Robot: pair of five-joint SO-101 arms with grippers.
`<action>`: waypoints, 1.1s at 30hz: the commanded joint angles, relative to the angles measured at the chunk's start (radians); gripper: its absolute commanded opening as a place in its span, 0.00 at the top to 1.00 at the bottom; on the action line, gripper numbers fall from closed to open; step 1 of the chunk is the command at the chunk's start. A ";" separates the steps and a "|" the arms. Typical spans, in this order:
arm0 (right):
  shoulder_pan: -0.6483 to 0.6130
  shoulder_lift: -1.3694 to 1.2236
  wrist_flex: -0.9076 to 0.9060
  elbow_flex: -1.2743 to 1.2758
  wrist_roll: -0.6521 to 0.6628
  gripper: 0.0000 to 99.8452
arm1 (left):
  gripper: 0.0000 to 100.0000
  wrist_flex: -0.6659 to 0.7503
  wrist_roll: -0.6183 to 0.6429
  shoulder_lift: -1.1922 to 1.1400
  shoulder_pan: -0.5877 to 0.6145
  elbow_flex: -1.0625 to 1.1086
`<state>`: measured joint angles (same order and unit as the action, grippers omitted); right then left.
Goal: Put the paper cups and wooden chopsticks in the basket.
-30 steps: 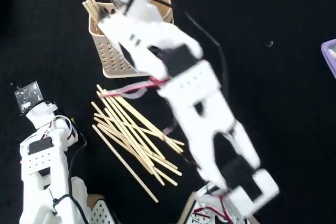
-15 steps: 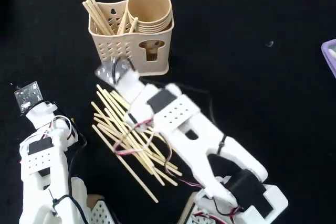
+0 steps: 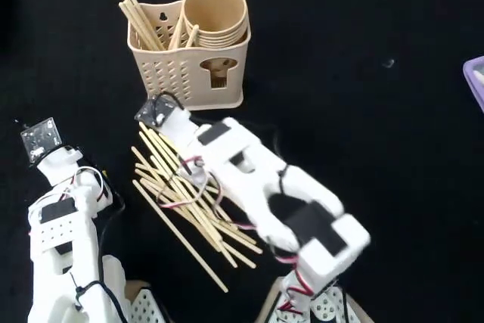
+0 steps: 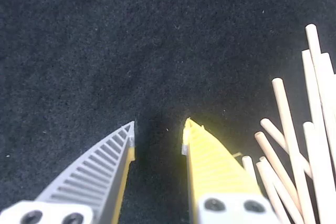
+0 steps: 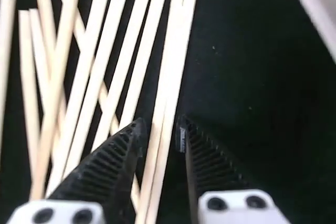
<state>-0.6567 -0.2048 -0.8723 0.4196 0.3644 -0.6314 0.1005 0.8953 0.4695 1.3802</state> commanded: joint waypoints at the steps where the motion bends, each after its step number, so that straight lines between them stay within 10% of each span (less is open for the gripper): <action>1: 0.018 -0.077 -0.063 -0.143 0.054 0.90 | 0.85 -0.003 -0.009 0.020 -0.007 -0.005; 11: 0.120 -0.136 -0.169 -0.217 0.112 0.99 | 0.85 -0.003 -0.009 0.020 -0.005 -0.005; 24: 0.149 0.469 -0.437 -0.225 0.104 0.99 | 0.85 -0.003 -0.009 0.020 -0.008 -0.007; 33: 0.077 0.650 0.091 -0.193 -0.078 0.99 | 0.85 -0.002 -0.009 0.020 -0.007 -0.005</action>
<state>-0.5662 0.3920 -1.0165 0.2340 0.3491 -0.6314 0.1005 0.8953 0.4695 1.3802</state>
